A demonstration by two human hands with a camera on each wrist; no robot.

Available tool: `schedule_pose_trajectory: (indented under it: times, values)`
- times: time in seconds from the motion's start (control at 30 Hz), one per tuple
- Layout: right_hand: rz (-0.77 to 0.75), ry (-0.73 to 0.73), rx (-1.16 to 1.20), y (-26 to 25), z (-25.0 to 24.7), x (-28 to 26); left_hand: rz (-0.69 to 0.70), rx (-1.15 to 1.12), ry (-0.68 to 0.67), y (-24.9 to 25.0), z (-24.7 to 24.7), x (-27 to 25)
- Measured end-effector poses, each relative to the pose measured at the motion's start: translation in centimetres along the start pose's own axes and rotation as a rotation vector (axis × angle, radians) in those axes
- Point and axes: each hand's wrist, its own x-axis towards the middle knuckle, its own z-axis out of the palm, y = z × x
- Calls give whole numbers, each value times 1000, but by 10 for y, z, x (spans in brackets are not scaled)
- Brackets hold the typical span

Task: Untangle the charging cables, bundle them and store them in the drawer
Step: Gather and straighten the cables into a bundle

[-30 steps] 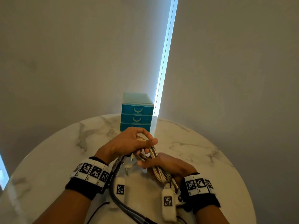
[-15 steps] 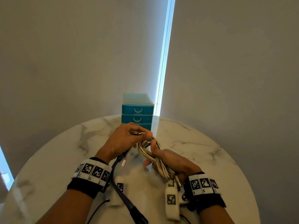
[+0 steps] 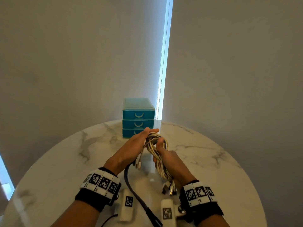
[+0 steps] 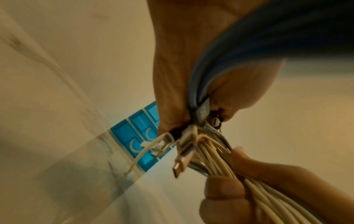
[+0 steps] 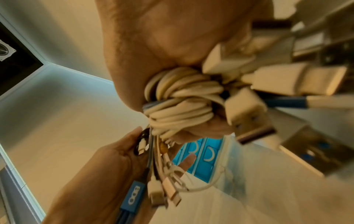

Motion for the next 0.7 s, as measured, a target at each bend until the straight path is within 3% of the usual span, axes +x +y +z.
schedule_pose_trajectory:
  times: [0.33,0.43,0.7]
  values:
    - [-204,155,-88,-10,2,-11,-139,-318,59,12,13,1]
    - [-293,199,-82,-10,0,-11,-176,-417,11,15,17,1]
    - [-348,254,-4,-22,-2,-20,-235,-648,-147,12,10,-9]
